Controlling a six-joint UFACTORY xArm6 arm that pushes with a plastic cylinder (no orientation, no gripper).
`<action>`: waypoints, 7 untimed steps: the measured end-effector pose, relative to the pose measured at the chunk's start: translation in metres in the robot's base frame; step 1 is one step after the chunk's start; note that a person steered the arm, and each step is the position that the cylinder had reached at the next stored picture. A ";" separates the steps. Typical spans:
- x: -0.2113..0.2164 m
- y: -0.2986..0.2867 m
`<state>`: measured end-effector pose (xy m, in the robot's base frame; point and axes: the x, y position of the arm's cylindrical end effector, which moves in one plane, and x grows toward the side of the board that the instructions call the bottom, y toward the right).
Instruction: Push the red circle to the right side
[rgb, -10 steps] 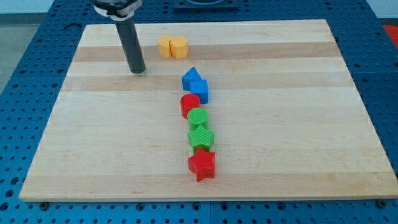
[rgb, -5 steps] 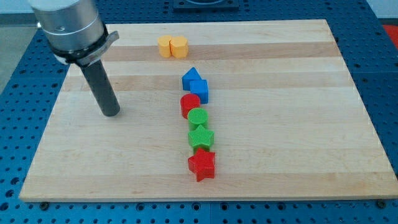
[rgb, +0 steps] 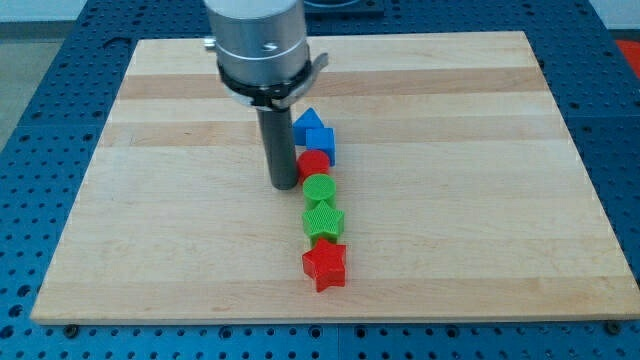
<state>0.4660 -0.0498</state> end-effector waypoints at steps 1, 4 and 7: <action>0.000 0.020; -0.010 0.093; -0.027 0.084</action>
